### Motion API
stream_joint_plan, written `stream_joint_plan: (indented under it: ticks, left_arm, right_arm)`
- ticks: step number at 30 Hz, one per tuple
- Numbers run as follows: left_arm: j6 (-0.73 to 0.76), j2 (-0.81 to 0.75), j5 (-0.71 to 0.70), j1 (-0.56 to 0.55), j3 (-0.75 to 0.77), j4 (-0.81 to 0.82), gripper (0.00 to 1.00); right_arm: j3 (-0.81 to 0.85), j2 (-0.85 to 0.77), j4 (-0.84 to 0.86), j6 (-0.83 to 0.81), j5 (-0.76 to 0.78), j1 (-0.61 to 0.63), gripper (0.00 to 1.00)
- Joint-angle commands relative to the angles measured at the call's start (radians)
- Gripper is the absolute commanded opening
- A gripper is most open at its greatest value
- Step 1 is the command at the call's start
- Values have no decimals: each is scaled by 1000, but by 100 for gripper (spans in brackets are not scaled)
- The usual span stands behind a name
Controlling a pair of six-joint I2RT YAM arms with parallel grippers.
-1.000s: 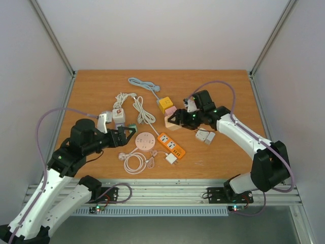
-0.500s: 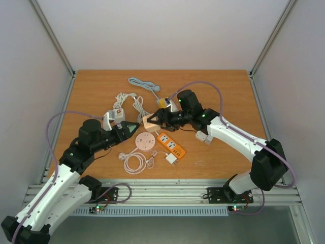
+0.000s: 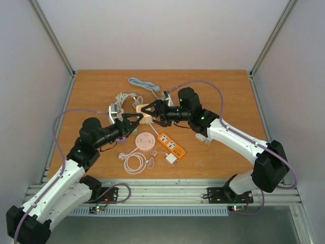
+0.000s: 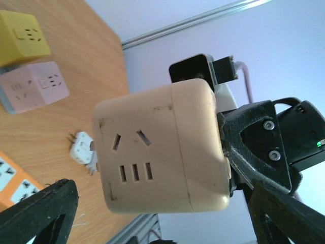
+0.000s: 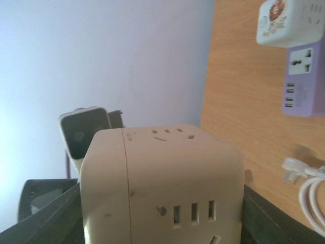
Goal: Insert the plug
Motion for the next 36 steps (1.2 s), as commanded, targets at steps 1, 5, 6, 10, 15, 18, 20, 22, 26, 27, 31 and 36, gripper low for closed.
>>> stream_joint_plan:
  ticks: [1,5,6,10,15,18,20,22,26,27,31,36]
  left_arm:
    - [-121,-22,-29,2,-58,252,90]
    - [-154,-58,-109,2,-83,298,86]
    - [-153,-65,-126,2,-86,296,86]
    - [-159,-79,-146,2,-95,296,79]
    - [-183,-58,-113,2,-98,310,76]
    - [-200,-46,-91,2,-103,320,82]
    - [-207,-34,-75,2,-106,323,85]
    - [-216,-22,-67,2,-112,331,85]
    - [-226,-10,-55,2,-121,355,78]
    - [-229,-10,-55,2,-122,360,75]
    - [-224,-14,-57,2,-121,362,63]
    - [-178,-25,-48,14,-99,285,58]
  right_arm:
    - [16,-37,103,72,-17,18,53]
    - [29,-38,81,66,-28,25,54]
    - [29,-37,81,70,-32,28,54]
    - [29,-39,68,71,-35,38,54]
    - [29,-35,75,77,-29,45,54]
    - [28,-30,95,83,-26,46,54]
    - [25,-28,113,91,-25,46,54]
    - [25,-26,128,96,-24,46,54]
    - [21,-22,144,103,-23,46,54]
    - [19,-21,143,104,-23,46,54]
    - [8,-21,128,105,-12,46,56]
    - [61,-52,-87,-87,73,44,80]
